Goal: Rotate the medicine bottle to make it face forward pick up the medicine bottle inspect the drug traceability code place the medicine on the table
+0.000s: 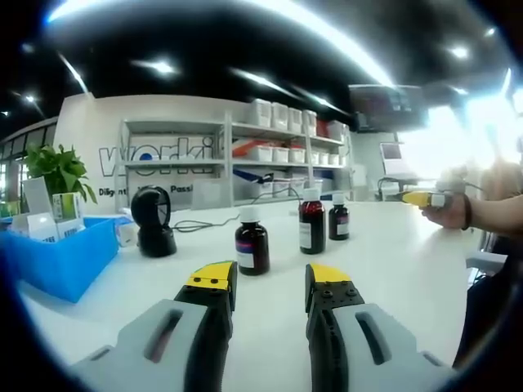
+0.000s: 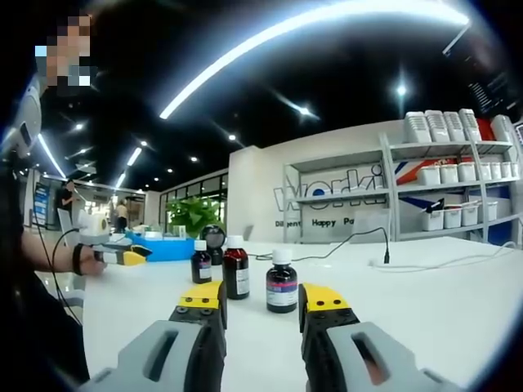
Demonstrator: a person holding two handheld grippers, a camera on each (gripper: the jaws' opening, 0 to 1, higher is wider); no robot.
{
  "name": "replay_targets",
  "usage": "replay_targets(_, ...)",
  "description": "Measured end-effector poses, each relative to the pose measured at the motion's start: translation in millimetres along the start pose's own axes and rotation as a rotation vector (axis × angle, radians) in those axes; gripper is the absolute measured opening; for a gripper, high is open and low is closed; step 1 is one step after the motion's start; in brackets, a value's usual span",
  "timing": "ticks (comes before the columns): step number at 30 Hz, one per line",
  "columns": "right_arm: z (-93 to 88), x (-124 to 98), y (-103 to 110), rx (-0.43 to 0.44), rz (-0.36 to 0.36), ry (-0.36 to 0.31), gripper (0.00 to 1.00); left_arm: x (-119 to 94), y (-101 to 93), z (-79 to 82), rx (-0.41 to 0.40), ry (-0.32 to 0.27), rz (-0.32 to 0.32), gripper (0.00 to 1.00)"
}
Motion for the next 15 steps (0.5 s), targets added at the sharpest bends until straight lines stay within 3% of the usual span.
replay_targets(15,-1.3,0.1,0.5,-0.006,-0.004,0.01,0.27,0.1,-0.1,0.7,-0.005,-0.003,0.001,0.26)
Point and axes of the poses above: the point that each gripper's makers call its tool centre point, and the gripper's own axes: x roughly forward along the fingers, y roughly to its left, z roughly out of its top, the point moved 5 cm from there along -x, roughly backward along the fingers, and after that the axes turned 9 degrees about x, right-handed, at the moved point
